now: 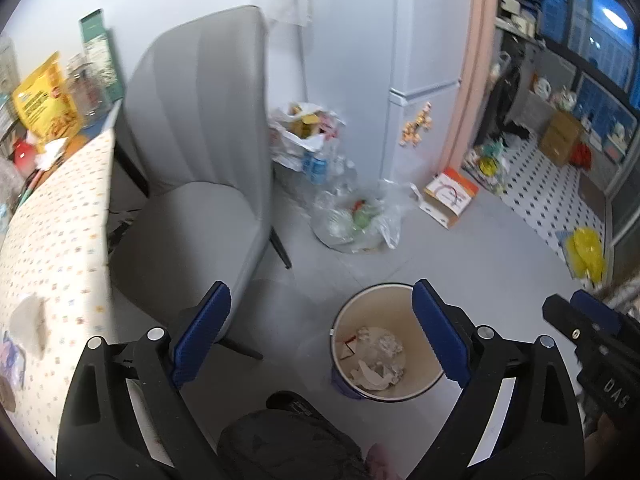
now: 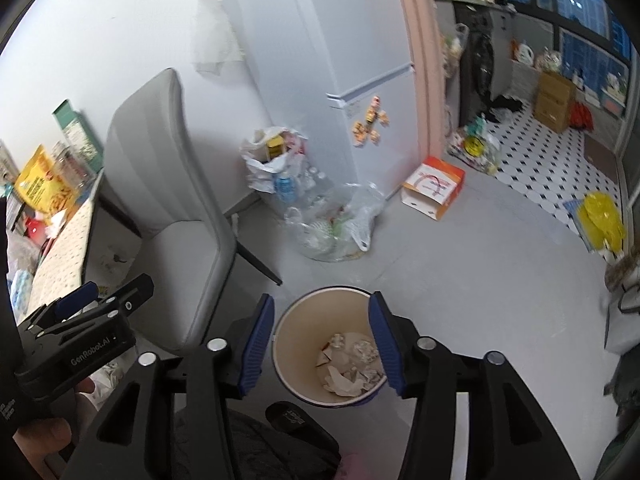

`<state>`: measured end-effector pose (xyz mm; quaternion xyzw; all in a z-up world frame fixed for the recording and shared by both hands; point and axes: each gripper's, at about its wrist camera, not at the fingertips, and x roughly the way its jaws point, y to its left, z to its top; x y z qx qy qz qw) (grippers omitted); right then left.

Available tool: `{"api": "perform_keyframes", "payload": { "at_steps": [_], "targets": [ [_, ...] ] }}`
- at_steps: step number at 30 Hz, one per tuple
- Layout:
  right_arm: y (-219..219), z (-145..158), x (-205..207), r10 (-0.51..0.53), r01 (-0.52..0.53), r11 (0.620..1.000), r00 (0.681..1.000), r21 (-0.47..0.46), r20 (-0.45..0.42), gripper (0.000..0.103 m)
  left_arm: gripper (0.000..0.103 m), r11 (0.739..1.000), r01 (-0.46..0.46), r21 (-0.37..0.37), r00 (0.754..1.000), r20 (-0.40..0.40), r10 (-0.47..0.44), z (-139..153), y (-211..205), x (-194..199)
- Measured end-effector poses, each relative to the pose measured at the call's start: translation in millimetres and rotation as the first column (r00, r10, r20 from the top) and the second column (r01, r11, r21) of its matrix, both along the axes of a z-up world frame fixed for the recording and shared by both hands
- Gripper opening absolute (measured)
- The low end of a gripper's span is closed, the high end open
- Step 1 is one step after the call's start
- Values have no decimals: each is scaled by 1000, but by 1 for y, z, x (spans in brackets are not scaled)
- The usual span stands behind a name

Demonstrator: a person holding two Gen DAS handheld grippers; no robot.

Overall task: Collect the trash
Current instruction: 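Move both open grippers back over the table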

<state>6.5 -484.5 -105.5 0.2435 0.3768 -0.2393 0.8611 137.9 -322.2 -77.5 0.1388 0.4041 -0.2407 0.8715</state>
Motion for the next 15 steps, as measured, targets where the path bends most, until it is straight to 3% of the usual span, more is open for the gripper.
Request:
{"api": "perform_keyframes", "payload": {
  "at_steps": [9, 15],
  "targets": [
    [61, 29, 26, 113, -112, 993, 993, -41, 30, 63, 91, 990, -127, -62, 990, 45, 130, 32, 82, 10],
    [113, 53, 45, 199, -195, 978, 978, -78, 55, 63, 91, 972, -210, -104, 973, 72, 218, 48, 140, 14]
  ]
}}
